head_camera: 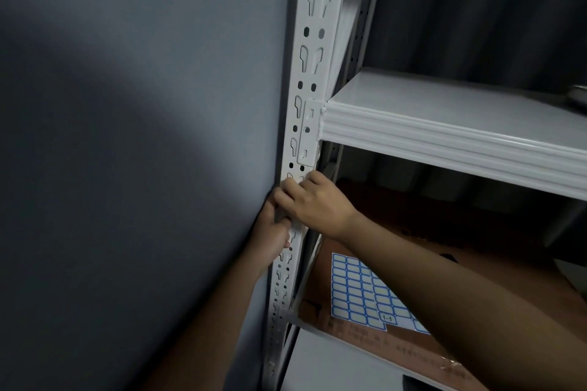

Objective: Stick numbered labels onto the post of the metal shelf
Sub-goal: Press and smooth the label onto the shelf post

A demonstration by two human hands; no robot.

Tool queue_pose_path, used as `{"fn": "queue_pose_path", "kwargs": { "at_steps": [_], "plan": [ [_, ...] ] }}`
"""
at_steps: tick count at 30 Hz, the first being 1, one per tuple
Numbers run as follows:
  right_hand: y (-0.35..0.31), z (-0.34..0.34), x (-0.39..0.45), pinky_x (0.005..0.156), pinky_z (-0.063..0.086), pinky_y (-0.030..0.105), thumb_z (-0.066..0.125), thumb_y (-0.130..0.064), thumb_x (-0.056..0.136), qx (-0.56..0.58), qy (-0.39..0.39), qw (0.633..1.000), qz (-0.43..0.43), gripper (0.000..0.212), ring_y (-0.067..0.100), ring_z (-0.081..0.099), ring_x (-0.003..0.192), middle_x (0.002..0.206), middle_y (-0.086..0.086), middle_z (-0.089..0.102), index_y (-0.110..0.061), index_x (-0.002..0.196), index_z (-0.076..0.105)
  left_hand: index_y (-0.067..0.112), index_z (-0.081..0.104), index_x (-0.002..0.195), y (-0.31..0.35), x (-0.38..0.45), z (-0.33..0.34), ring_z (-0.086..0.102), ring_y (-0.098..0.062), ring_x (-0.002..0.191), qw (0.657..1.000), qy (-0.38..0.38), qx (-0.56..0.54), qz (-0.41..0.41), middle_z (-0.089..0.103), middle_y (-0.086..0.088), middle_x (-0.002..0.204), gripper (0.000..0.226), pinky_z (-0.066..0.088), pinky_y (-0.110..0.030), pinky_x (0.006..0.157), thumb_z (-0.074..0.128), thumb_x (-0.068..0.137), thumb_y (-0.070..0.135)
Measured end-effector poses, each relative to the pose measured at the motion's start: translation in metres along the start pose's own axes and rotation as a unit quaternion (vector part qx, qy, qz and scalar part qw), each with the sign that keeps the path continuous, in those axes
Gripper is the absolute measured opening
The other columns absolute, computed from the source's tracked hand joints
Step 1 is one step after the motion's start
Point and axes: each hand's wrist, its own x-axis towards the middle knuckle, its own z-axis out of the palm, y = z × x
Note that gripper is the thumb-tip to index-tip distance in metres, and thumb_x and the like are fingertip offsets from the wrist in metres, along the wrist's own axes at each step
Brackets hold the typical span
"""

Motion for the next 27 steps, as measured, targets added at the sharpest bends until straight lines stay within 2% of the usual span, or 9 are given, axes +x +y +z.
{"fn": "queue_pose_path", "kwargs": {
  "at_steps": [6, 10, 14, 18, 20, 23, 25, 27],
  "plan": [
    [-0.001, 0.001, 0.000, 0.054, 0.037, 0.029, 0.038, 0.001, 0.081, 0.007, 0.017, 1.000, 0.019, 0.015, 0.017, 0.046, 0.043, 0.071, 0.002, 0.056, -0.012, 0.085, 0.045, 0.025, 0.044, 0.112, 0.007, -0.004, 0.001, 0.047, -0.006, 0.058, 1.000, 0.007, 0.004, 0.022, 0.053, 0.001, 0.083, 0.039, 0.044, -0.022, 0.051, 0.037, 0.090, -0.007],
    [-0.002, 0.001, 0.001, 0.055, 0.037, 0.029, 0.039, 0.001, 0.081, 0.002, 0.016, 1.000, 0.012, 0.018, 0.018, 0.046, 0.043, 0.070, 0.002, 0.055, -0.012, 0.085, 0.051, 0.018, 0.045, 0.119, 0.006, -0.003, 0.003, 0.049, -0.010, 0.071, 0.999, 0.018, 0.013, 0.035, 0.053, -0.008, 0.093, 0.040, 0.045, -0.024, 0.061, 0.038, 0.090, -0.008],
    [0.000, 0.000, 0.001, 0.054, 0.035, 0.028, 0.036, -0.001, 0.082, -0.005, 0.006, 1.000, 0.000, 0.014, 0.016, 0.046, 0.043, 0.069, 0.000, 0.053, -0.012, 0.085, 0.043, 0.021, 0.045, 0.123, -0.001, 0.001, 0.001, 0.045, -0.009, 0.056, 1.000, 0.009, 0.010, 0.011, 0.056, -0.008, 0.089, 0.041, 0.043, -0.026, 0.053, 0.039, 0.091, -0.004],
    [-0.002, 0.001, 0.002, 0.053, 0.036, 0.028, 0.039, -0.001, 0.081, 0.004, 0.010, 1.000, 0.021, 0.014, 0.017, 0.045, 0.042, 0.070, 0.001, 0.055, -0.013, 0.083, 0.047, 0.022, 0.044, 0.124, -0.002, 0.000, 0.001, 0.043, -0.009, 0.055, 1.000, 0.003, 0.005, 0.004, 0.052, -0.002, 0.080, 0.043, 0.042, -0.024, 0.050, 0.037, 0.091, -0.004],
    [-0.002, 0.001, 0.001, 0.053, 0.036, 0.029, 0.041, 0.000, 0.081, 0.006, 0.016, 1.000, 0.023, 0.018, 0.017, 0.045, 0.043, 0.070, 0.002, 0.056, -0.013, 0.081, 0.053, 0.023, 0.045, 0.122, 0.000, -0.001, 0.001, 0.044, -0.007, 0.056, 1.000, 0.004, 0.004, 0.003, 0.052, 0.000, 0.080, 0.043, 0.042, -0.023, 0.051, 0.036, 0.090, -0.005],
    [-0.002, 0.001, -0.001, 0.054, 0.035, 0.029, 0.042, -0.001, 0.083, 0.007, 0.014, 1.000, 0.016, 0.016, 0.017, 0.047, 0.045, 0.071, 0.002, 0.056, -0.012, 0.085, 0.054, 0.028, 0.046, 0.117, 0.003, -0.002, 0.000, 0.045, -0.007, 0.058, 1.000, 0.004, 0.010, 0.003, 0.053, 0.000, 0.081, 0.042, 0.043, -0.023, 0.054, 0.036, 0.090, -0.003],
    [-0.001, 0.001, -0.001, 0.054, 0.037, 0.029, 0.041, -0.001, 0.083, 0.004, 0.012, 1.000, 0.013, 0.016, 0.017, 0.048, 0.046, 0.075, 0.002, 0.058, -0.012, 0.087, 0.053, 0.029, 0.046, 0.109, 0.006, -0.003, 0.000, 0.046, -0.010, 0.060, 1.000, 0.006, 0.010, 0.008, 0.053, -0.007, 0.086, 0.040, 0.044, -0.023, 0.057, 0.036, 0.090, -0.004],
    [-0.001, 0.000, -0.001, 0.054, 0.037, 0.029, 0.039, -0.002, 0.083, 0.004, 0.008, 1.000, 0.011, 0.017, 0.017, 0.049, 0.046, 0.075, 0.002, 0.058, -0.012, 0.086, 0.051, 0.021, 0.047, 0.113, 0.008, -0.004, 0.000, 0.056, -0.026, 0.071, 1.000, 0.013, 0.010, 0.013, 0.054, -0.017, 0.093, 0.039, 0.048, -0.030, 0.065, 0.036, 0.089, -0.008]
  ]
}}
